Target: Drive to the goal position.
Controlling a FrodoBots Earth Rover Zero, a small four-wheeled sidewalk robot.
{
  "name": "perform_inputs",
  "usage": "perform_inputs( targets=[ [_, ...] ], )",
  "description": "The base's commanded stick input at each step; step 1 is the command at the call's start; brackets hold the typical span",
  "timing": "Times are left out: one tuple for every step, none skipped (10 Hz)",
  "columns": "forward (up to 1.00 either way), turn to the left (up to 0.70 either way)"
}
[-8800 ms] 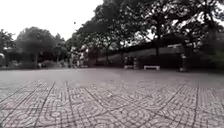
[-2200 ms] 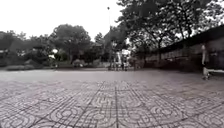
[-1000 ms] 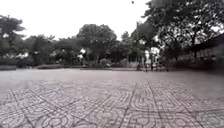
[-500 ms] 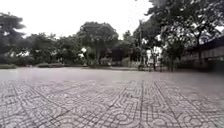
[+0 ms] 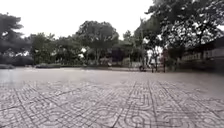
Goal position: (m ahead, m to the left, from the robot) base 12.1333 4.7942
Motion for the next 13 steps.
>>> perform_inputs(
  targets=[
    [1.0, 0.0],
    [1.0, 0.0],
    [1.0, 0.0],
    [1.0, 0.0],
    [1.0, 0.0],
    [1.0, 0.0],
    [1.0, 0.0],
    [1.0, 0.0],
    [1.0, 0.0],
    [1.0, 0.0],
    [1.0, 0.0],
    [1.0, 0.11],
    [1.0, 0.25]
  ],
)
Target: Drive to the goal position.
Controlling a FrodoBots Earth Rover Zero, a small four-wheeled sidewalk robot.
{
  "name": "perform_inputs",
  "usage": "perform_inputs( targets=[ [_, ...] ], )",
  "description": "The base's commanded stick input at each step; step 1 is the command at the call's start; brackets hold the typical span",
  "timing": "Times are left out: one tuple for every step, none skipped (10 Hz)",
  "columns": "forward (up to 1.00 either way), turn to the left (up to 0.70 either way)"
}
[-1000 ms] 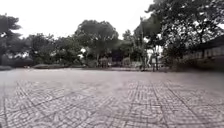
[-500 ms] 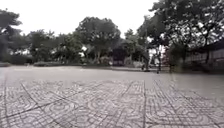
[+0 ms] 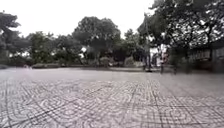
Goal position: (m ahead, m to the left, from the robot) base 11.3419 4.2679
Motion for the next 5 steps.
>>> perform_inputs(
  targets=[
    [1.0, 0.27],
    [1.0, 0.27],
    [1.0, 0.27],
    [1.0, 0.27],
    [1.0, 0.27]
  ],
)
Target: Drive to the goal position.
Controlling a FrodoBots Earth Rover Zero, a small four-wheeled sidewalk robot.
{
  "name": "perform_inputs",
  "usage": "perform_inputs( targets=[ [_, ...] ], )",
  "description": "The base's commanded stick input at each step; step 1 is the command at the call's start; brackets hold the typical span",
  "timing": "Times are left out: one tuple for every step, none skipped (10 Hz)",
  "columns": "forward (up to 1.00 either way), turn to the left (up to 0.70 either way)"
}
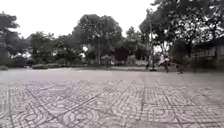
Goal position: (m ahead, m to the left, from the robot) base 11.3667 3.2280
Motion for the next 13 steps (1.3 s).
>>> perform_inputs(
  targets=[
    [1.0, 0.27],
    [1.0, 0.27],
    [1.0, 0.27],
    [1.0, 0.27],
    [1.0, 0.27],
    [1.0, 0.27],
    [1.0, 0.06],
    [1.0, 0.0],
    [1.0, 0.0],
    [1.0, 0.0],
    [1.0, 0.0],
    [1.0, 0.0],
    [1.0, 0.0]
  ],
)
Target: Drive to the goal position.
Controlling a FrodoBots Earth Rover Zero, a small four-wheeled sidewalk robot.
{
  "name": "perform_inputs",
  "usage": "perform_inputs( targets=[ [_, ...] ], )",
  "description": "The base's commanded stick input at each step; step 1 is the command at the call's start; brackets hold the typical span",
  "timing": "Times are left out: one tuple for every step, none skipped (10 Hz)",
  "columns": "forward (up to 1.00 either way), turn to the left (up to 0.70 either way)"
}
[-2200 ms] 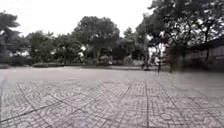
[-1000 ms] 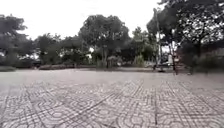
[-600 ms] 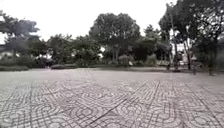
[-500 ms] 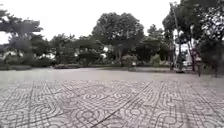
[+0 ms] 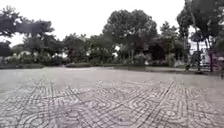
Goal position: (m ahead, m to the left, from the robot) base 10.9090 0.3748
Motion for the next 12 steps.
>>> perform_inputs(
  targets=[
    [1.0, 0.0],
    [1.0, 0.0],
    [1.0, 0.0],
    [1.0, 0.0],
    [1.0, 0.0],
    [1.0, 0.0],
    [1.0, 0.0],
    [1.0, 0.0],
    [1.0, 0.0],
    [1.0, 0.0],
    [1.0, 0.0],
    [1.0, 0.0]
  ],
)
